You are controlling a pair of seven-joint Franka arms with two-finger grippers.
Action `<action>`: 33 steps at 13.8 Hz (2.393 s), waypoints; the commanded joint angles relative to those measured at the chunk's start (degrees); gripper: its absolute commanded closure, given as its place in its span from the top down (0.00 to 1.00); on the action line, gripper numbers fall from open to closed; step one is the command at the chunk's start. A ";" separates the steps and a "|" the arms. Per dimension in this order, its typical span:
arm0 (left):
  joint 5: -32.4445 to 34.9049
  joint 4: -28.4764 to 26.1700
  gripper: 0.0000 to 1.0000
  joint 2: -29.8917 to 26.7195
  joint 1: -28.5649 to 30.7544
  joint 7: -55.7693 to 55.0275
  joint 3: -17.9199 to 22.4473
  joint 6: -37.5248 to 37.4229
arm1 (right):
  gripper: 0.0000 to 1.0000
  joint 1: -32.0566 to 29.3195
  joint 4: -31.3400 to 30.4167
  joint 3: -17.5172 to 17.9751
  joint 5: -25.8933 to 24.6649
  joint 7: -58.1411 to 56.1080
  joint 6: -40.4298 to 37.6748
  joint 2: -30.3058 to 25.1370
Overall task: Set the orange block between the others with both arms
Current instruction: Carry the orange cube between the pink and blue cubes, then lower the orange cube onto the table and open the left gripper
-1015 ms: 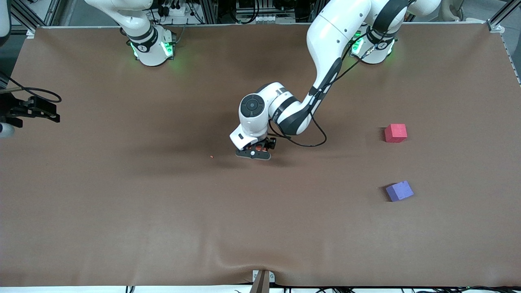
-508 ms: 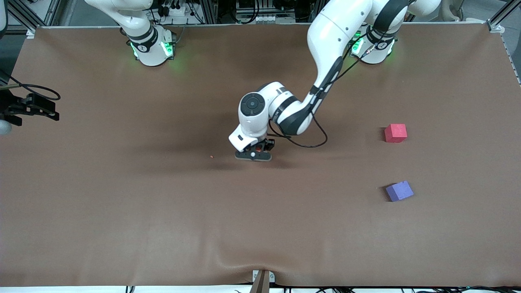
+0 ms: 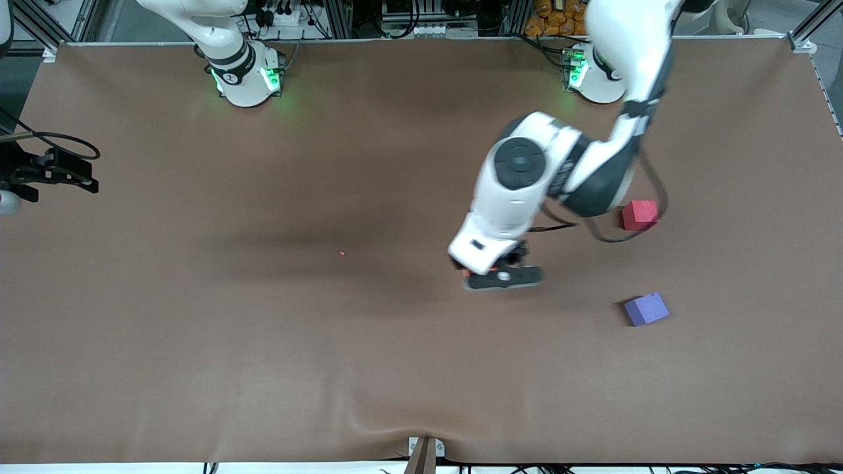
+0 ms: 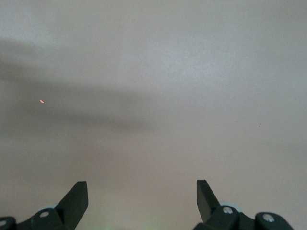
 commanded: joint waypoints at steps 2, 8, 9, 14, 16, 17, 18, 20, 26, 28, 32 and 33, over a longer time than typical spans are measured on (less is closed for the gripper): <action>0.57 -8.57 0.00 -7.14 8.01 7.94 -0.72 -3.10 | 1.00 2.17 -0.52 -2.58 0.83 -0.02 -0.37 -0.97; 0.75 -27.19 0.00 -13.73 21.29 24.93 -0.81 5.13 | 1.00 2.27 -0.52 -3.11 0.92 -0.02 -0.20 -0.89; 0.83 -31.14 0.00 -14.79 22.52 24.93 -0.81 8.38 | 1.00 2.18 -0.52 -3.11 0.92 -0.02 -0.19 -0.88; 1.45 -46.36 0.00 -17.35 28.85 29.13 -0.81 24.46 | 1.00 1.30 -0.52 -3.29 4.26 0.16 0.76 -0.97; 1.54 -49.89 0.00 -16.21 32.88 33.87 -0.81 31.41 | 1.00 1.21 -0.61 -3.37 4.26 4.78 1.30 -1.15; 1.54 -50.08 0.00 -14.81 34.64 36.94 -0.90 33.36 | 1.00 1.21 -0.61 -3.29 4.17 8.21 0.78 -1.58; 1.54 -50.08 0.00 -14.36 35.44 39.58 -0.90 33.72 | 1.00 1.64 -0.70 -3.20 3.65 10.68 1.56 -1.50; 1.54 -50.69 0.00 -14.36 37.03 42.06 -0.90 33.64 | 1.00 1.30 -0.35 -3.20 3.64 11.32 1.57 -1.41; 1.36 -50.08 0.00 -13.13 36.68 42.07 -1.16 33.73 | 1.00 1.47 3.25 -3.02 4.08 11.23 -4.32 -2.11; 1.45 -50.08 0.00 -12.87 36.33 42.07 -1.25 33.73 | 1.00 1.21 3.34 -3.20 3.99 11.23 -3.71 -2.29; 1.45 -49.99 0.00 -12.16 36.24 42.07 -2.13 33.73 | 1.00 -0.28 3.26 -3.29 3.47 11.23 -4.41 -3.95; 1.45 -49.82 0.00 -11.64 36.24 42.07 -2.13 33.73 | 1.00 -0.28 3.17 -3.20 3.38 11.23 -4.50 -4.22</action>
